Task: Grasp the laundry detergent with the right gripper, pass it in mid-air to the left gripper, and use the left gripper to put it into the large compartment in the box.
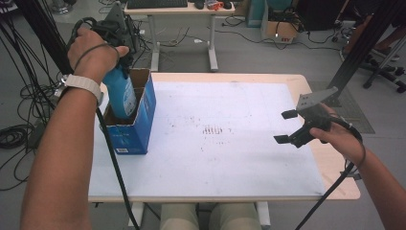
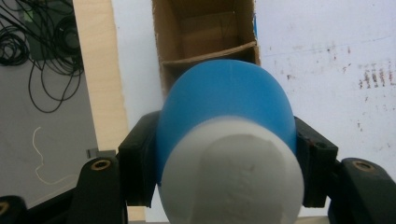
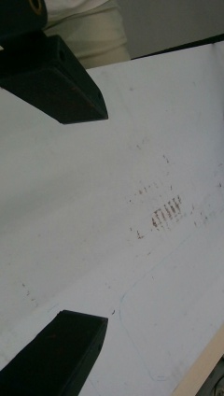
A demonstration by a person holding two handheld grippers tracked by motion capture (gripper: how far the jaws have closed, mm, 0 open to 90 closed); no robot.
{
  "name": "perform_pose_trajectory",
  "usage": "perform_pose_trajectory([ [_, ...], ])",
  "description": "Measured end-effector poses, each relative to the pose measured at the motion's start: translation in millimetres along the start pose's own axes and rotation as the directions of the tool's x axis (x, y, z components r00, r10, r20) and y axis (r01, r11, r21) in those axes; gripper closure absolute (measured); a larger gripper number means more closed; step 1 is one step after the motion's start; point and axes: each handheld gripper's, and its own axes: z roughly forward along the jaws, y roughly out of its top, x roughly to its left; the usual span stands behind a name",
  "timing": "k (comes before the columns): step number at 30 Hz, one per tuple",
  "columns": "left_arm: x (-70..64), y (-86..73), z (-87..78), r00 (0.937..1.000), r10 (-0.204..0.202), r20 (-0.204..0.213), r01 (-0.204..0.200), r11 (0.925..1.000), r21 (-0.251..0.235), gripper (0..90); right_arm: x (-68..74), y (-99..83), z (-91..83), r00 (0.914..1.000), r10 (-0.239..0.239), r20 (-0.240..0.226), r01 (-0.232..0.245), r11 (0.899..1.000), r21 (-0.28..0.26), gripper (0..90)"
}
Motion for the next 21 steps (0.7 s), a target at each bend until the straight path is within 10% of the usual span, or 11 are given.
perform_pose_trajectory([
  [21,-1.1,-9.7,49.6,0.9996,-0.029,0.002,0.029,0.9994,-0.016,37.5,-4.5,-3.8,-0.5,0.9986,-0.053,0.000,0.053,0.997,0.051,2.8],
])
